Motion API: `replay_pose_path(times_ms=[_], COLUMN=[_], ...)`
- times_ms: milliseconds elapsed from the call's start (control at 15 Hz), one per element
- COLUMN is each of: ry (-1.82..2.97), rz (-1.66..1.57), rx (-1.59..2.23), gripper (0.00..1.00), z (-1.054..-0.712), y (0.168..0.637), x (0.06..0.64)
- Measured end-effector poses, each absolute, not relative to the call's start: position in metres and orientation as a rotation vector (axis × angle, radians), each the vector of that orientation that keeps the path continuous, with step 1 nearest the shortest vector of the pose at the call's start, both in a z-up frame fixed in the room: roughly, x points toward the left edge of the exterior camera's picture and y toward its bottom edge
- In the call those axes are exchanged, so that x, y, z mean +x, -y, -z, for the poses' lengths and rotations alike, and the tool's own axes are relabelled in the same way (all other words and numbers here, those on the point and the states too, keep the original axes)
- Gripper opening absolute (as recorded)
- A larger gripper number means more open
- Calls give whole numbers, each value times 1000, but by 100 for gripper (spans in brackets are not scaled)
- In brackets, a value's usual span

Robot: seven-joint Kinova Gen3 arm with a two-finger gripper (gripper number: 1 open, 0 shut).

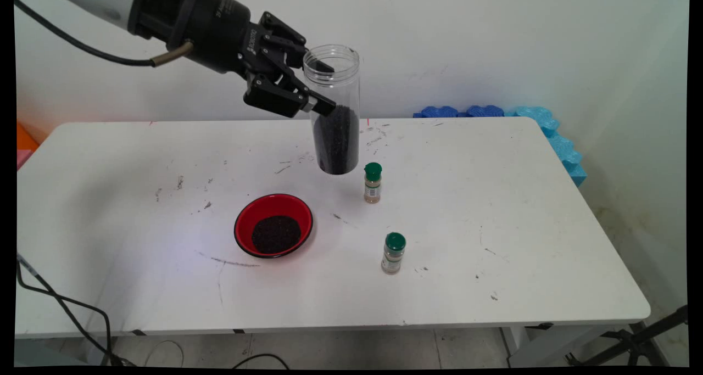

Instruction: Place the picked object on the table

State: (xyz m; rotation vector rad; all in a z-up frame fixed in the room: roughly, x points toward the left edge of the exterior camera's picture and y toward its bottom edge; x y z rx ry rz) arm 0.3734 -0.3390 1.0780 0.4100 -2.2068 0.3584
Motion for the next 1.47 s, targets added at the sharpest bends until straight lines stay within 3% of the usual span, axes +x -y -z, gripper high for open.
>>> replay_pose_path(times_ms=[1467], ry=[2150], rz=[-356], rx=[667], gripper=[0], z=[-902], y=[330], x=[363])
